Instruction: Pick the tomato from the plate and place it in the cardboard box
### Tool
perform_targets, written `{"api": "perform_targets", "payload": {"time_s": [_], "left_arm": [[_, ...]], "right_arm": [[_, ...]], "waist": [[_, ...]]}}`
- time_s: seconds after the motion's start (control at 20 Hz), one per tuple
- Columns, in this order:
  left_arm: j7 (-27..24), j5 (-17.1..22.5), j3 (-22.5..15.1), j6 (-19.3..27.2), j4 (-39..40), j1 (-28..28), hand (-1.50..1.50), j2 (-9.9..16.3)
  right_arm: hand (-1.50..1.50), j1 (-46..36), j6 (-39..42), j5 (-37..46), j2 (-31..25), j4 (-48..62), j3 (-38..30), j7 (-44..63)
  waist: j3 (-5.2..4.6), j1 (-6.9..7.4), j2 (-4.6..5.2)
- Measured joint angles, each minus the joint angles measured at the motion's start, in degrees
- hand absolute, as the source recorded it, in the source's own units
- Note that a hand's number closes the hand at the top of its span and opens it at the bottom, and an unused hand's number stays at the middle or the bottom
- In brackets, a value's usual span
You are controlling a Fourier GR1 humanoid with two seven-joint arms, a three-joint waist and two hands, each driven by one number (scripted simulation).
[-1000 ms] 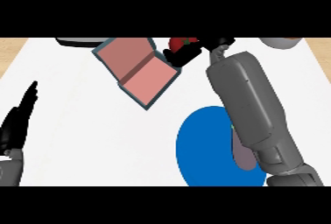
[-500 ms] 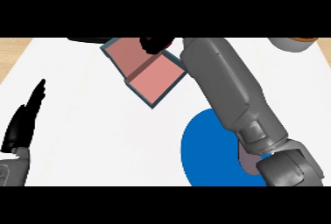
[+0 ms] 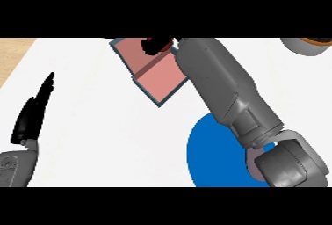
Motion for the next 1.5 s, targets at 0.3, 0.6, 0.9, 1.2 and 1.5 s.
{"api": "perform_targets", "payload": {"time_s": [0.3,0.6,0.9,1.2,1.5], "left_arm": [[0.0,-0.4,-0.6,-0.2,0.6,-1.7,0.00,-0.4],[0.3,-0.5,-0.9,-0.6,1.1,-2.6,0.00,-0.5],[0.2,-0.4,-0.7,-0.4,1.7,-2.7,0.00,-0.8],[-0.7,-0.1,0.4,-0.1,1.5,-0.8,0.00,-0.3],[-1.1,0.5,1.8,0.1,1.1,1.5,0.00,0.2]], "right_arm": [[-1.50,0.1,-1.1,-3.9,0.0,5.4,-1.9,1.2],[-1.50,-0.4,-2.2,-7.1,0.0,7.2,-3.4,-1.6],[-1.50,0.8,-8.1,-10.7,0.0,5.7,-6.0,-8.7],[-1.50,1.0,-11.4,-16.1,-0.2,3.9,-11.5,-14.0],[-1.50,2.1,-7.9,-20.5,-3.4,3.6,-16.2,-19.0]], "waist": [[0.03,1.34,0.52],[0.06,1.93,0.62],[0.12,1.56,0.60],[0.15,-0.13,0.10],[0.17,-2.19,-0.53]]}}
